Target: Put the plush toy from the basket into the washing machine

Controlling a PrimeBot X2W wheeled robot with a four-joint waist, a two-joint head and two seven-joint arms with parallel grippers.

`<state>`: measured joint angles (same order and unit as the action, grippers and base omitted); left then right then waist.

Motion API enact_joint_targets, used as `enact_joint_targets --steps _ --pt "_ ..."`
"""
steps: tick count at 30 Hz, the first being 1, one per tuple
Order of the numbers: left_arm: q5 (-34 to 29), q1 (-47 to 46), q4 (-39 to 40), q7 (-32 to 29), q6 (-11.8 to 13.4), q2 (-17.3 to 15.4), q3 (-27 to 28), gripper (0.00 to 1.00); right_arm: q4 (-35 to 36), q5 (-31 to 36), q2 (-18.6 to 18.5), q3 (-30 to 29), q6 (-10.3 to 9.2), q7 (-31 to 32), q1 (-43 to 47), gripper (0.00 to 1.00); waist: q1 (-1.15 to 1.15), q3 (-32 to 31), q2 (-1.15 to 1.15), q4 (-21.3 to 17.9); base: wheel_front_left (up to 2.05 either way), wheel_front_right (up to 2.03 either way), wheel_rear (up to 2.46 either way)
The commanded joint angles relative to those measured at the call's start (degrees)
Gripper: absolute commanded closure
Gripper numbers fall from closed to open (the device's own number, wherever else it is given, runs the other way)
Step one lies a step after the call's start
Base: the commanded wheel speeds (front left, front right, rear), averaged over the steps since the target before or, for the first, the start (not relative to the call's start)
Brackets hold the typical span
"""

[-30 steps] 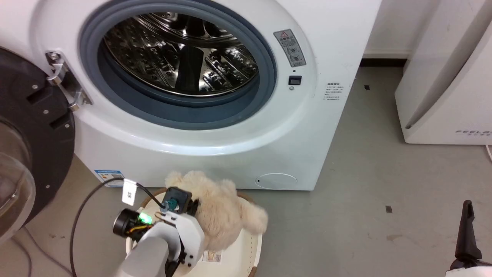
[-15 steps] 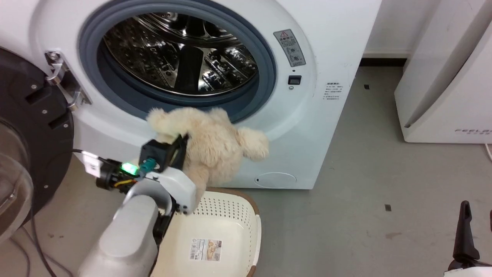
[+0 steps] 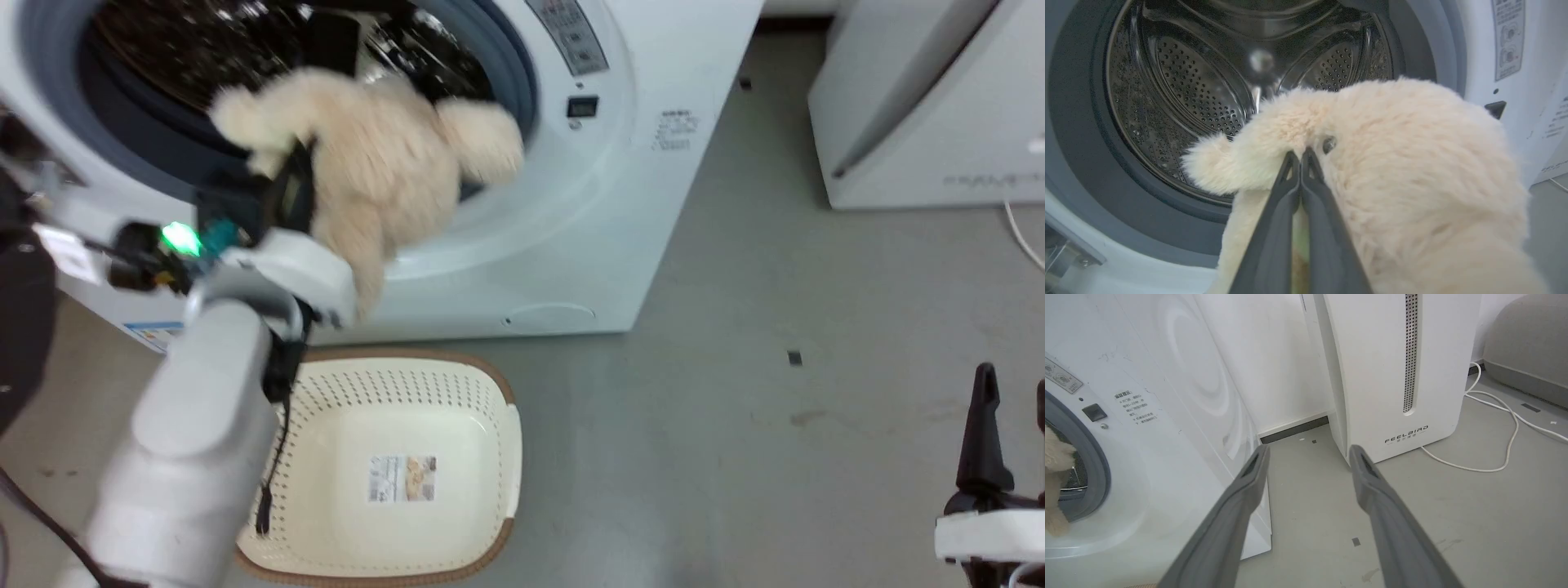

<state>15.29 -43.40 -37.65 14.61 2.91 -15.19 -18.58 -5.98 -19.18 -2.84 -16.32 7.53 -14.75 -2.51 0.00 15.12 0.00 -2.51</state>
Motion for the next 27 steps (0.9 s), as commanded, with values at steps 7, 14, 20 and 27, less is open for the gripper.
enact_joint_targets --steps 7,14,20,27 --pt "-0.57 -10.13 -2.44 0.39 0.44 -3.65 3.86 1.0 0.11 -1.45 -0.04 0.97 -0.04 -0.25 -4.78 0.0 0.0 9.59 0.0 -6.38 0.0 0.0 0.0" --pt "-1.3 -17.88 -4.95 0.39 1.39 -6.41 6.03 1.0 -0.36 -3.52 -0.04 2.1 -0.04 -0.25 -8.03 0.0 0.0 15.97 0.0 -10.6 0.0 0.0 0.0" --pt "-1.31 -22.13 -6.0 0.39 1.83 -8.56 7.7 1.0 -0.66 -5.2 -0.04 3.0 -0.04 -0.25 -9.89 0.0 0.0 19.56 0.0 -13.22 0.0 0.0 0.0" --pt "-1.92 -26.63 -6.13 0.39 2.65 -11.16 9.27 1.0 -0.56 -6.63 -0.04 4.07 -0.04 -0.25 -10.99 0.0 0.0 23.08 0.0 -15.49 0.0 0.0 0.0"
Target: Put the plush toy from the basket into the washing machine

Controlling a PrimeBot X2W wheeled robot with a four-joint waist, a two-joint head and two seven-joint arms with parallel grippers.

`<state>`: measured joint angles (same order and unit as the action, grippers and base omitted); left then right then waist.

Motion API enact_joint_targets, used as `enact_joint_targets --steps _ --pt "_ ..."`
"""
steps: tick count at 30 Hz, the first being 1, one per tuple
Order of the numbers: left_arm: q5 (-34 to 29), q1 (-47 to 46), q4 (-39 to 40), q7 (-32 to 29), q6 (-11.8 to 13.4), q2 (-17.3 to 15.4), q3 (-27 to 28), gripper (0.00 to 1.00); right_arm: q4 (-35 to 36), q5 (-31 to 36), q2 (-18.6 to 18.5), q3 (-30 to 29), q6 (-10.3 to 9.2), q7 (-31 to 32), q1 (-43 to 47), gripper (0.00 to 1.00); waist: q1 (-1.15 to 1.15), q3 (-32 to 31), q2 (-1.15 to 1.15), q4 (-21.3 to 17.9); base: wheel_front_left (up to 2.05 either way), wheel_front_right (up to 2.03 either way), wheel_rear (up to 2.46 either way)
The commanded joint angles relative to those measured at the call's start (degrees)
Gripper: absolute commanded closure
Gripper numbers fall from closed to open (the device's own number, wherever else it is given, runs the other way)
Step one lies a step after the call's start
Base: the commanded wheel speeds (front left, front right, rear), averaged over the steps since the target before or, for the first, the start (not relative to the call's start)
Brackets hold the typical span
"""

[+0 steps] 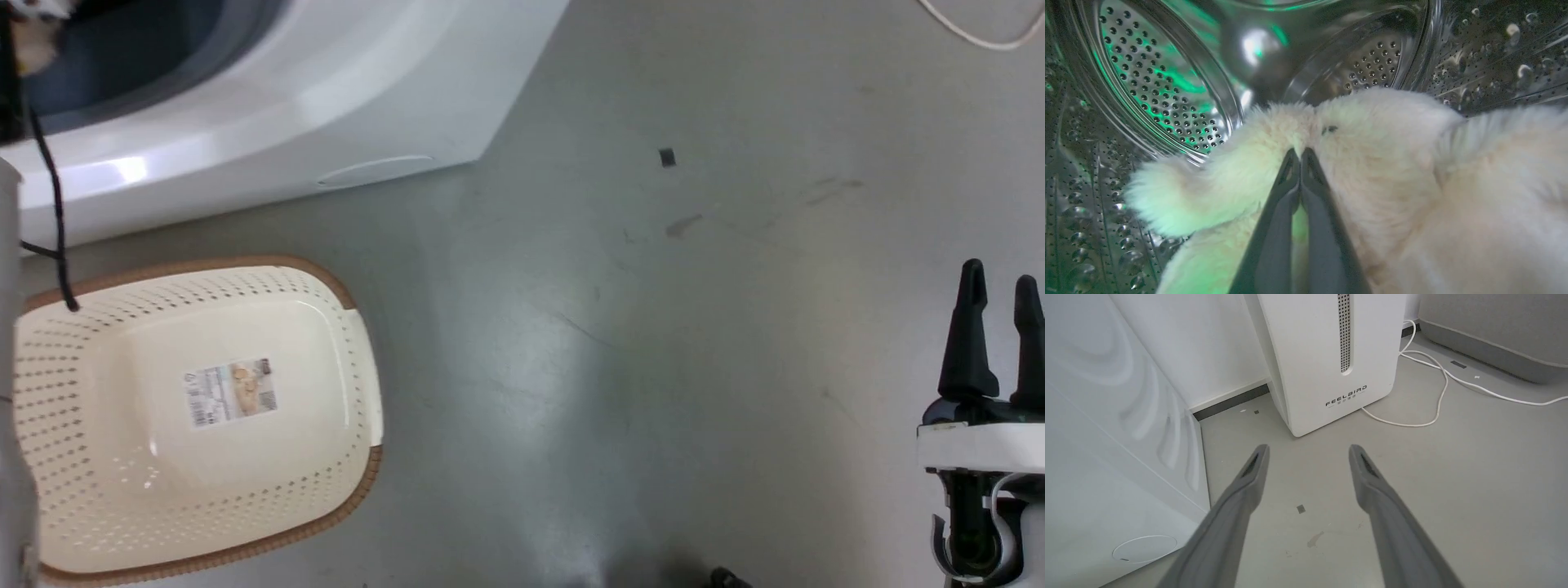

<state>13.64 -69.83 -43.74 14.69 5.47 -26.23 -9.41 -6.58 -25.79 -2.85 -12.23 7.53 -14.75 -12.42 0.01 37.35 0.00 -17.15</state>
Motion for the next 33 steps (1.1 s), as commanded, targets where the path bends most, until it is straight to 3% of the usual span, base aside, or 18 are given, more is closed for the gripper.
enact_joint_targets --steps 1,10,11,12,22,33 --pt "-0.36 -0.87 0.08 0.3 0.35 -0.52 0.38 1.0 0.03 -0.13 -0.03 0.12 -0.04 -0.25 -1.19 0.0 -0.01 1.27 0.0 -1.08 0.0 0.0 0.0" --pt "-0.86 -6.18 0.24 0.3 1.2 -2.93 2.01 1.0 0.29 -0.84 -0.03 0.5 -0.04 -0.25 -2.39 0.0 -0.01 4.03 0.0 -2.3 0.0 0.0 0.0" --pt "-0.78 -6.42 0.15 0.3 1.38 -2.93 2.24 0.91 0.3 -0.84 -0.03 0.54 -0.04 -0.25 -2.43 0.0 -0.01 4.12 0.0 -2.31 0.0 0.0 0.0" --pt "-1.09 -6.63 0.21 0.3 1.76 -3.06 2.27 0.0 0.3 -0.81 -0.03 0.62 -0.04 -0.25 -2.45 0.0 -0.01 4.2 0.0 -2.29 0.0 0.0 0.0" --pt "-0.04 -3.85 -1.22 0.3 1.19 -1.19 3.02 0.0 0.8 0.28 -0.03 1.04 -0.04 -0.25 -1.85 0.0 -0.01 1.76 0.0 -0.76 0.0 0.0 0.0" --pt "1.87 8.2 1.54 0.3 0.42 3.38 6.93 0.0 0.94 3.36 -0.03 1.2 -0.04 -0.25 0.23 0.0 -0.01 -5.89 0.0 2.69 0.0 0.0 0.0"
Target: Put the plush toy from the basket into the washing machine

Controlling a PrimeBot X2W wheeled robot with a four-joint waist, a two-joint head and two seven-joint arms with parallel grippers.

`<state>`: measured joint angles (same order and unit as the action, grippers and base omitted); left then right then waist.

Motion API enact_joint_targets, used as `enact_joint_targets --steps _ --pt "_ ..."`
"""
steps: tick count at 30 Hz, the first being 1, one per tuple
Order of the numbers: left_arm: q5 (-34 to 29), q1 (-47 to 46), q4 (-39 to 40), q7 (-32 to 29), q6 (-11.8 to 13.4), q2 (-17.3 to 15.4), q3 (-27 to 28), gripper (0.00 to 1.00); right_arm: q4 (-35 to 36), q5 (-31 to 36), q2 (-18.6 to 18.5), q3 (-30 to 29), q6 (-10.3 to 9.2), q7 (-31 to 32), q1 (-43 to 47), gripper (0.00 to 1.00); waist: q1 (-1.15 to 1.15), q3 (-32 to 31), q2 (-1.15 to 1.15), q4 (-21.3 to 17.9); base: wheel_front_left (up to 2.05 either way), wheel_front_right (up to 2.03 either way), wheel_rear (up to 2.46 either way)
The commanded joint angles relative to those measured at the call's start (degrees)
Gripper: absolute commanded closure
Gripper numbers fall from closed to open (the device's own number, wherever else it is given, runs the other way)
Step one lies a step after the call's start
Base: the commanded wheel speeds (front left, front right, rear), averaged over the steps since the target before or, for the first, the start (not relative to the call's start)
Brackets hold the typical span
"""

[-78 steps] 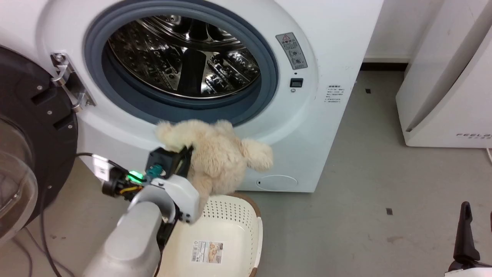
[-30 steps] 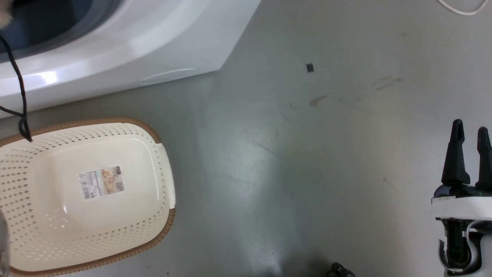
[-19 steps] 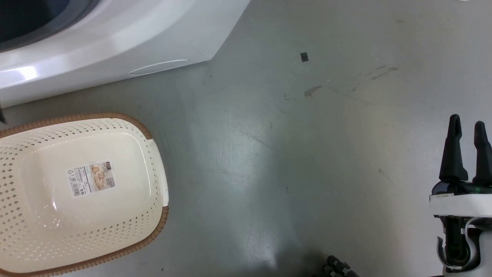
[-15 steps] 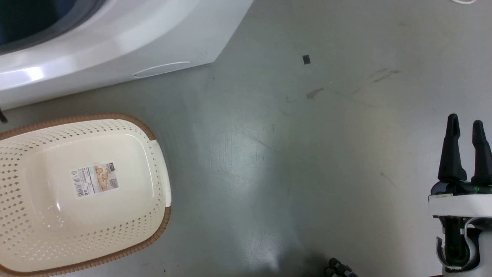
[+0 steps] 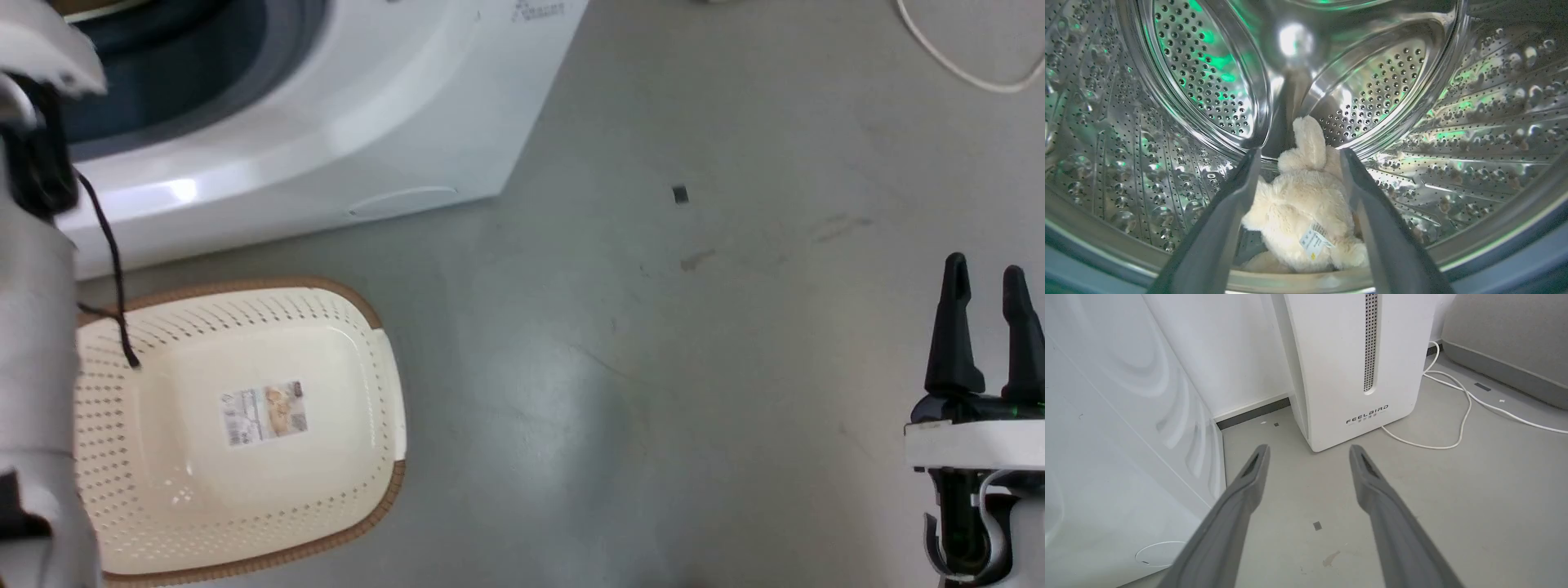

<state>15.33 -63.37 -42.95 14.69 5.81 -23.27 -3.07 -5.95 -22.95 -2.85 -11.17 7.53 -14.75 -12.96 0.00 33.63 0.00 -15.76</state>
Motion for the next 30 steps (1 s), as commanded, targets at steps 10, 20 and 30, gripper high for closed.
enact_joint_targets --steps 10,20,30 --pt "-2.43 16.47 7.95 0.3 -1.46 5.73 5.12 0.0 3.74 5.25 -0.03 2.79 -0.04 -0.25 3.94 0.0 0.0 -10.01 0.0 5.08 0.0 0.0 0.0" --pt "-9.05 31.53 17.76 0.3 -1.16 11.33 6.75 0.0 7.2 9.36 -0.03 4.92 -0.04 -0.25 8.23 0.0 0.0 -18.49 0.0 9.16 0.0 0.0 0.0" --pt "-12.23 43.45 26.8 0.3 -3.75 15.85 5.21 0.0 9.79 12.1 -0.03 6.37 -0.04 -0.25 11.72 0.0 0.0 -25.36 0.0 13.42 0.0 0.0 0.0"
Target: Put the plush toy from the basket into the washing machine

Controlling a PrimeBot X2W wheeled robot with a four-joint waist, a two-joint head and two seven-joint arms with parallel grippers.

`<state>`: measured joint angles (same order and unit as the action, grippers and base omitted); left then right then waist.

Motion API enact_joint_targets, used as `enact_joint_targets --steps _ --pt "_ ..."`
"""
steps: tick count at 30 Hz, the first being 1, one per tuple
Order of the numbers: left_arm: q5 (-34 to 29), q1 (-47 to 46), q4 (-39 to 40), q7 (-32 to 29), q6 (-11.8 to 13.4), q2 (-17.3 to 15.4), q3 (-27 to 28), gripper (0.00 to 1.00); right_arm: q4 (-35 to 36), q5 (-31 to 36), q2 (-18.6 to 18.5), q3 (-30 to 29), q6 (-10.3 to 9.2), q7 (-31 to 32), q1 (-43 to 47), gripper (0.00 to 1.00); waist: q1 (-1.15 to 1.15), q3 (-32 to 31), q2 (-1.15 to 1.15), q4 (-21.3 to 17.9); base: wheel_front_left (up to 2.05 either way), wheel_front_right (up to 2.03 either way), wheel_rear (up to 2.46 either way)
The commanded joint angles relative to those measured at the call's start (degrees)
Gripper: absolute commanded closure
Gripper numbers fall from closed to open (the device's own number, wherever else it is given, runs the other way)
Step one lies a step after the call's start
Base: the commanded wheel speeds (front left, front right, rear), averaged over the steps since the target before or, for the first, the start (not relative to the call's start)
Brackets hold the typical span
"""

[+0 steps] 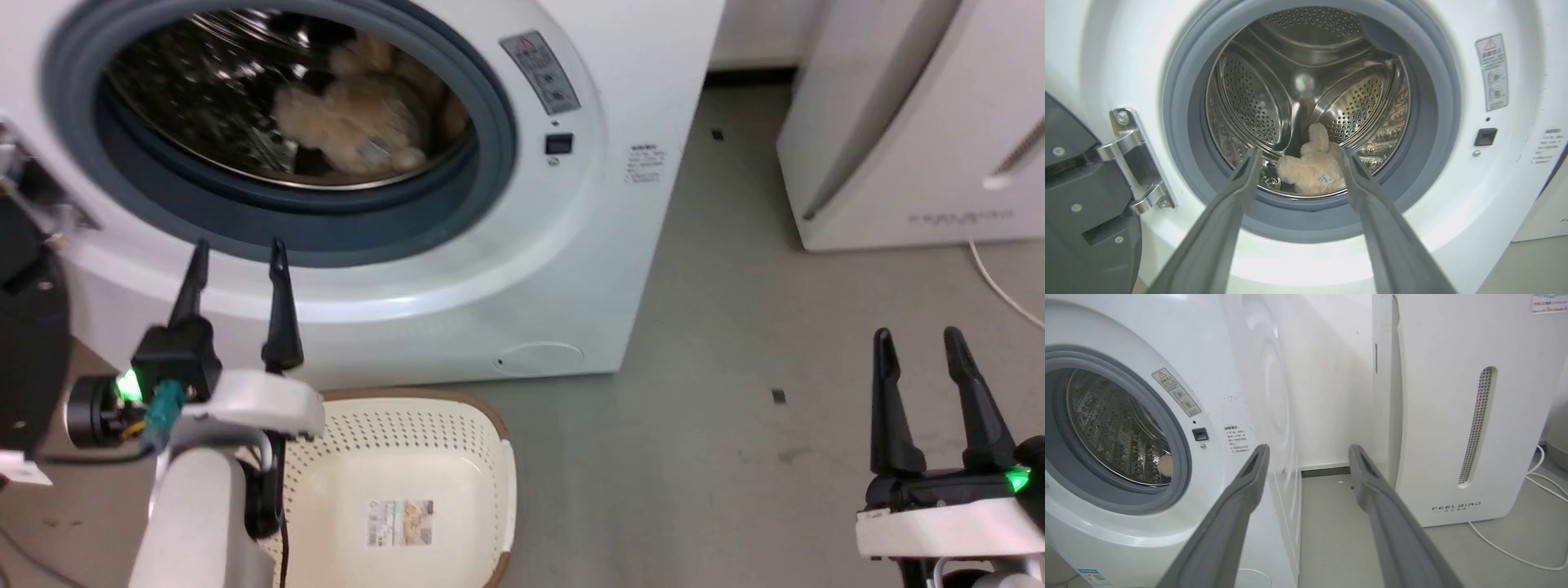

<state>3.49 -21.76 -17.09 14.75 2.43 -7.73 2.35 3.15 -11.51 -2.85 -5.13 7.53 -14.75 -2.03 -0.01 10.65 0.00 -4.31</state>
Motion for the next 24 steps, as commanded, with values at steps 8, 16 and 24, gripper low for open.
enact_joint_targets --steps 8,16,24 --pt "-1.64 9.45 4.11 0.25 -1.01 1.65 -1.06 0.0 1.78 1.58 -0.03 0.05 -0.04 -0.25 3.32 0.0 0.01 -6.57 0.0 3.89 0.0 0.0 0.0" --pt "-0.24 17.3 6.36 0.25 -2.23 3.31 -1.43 0.0 2.38 2.17 -0.03 -0.55 -0.04 -0.25 6.89 0.0 0.01 -9.95 0.0 5.46 0.0 0.0 0.0" --pt "-0.25 20.8 7.51 0.25 -2.74 4.23 -1.97 0.0 1.3 1.58 -0.03 -1.99 -0.04 -0.25 8.83 0.0 0.01 -11.08 0.0 6.34 0.0 0.0 0.0"
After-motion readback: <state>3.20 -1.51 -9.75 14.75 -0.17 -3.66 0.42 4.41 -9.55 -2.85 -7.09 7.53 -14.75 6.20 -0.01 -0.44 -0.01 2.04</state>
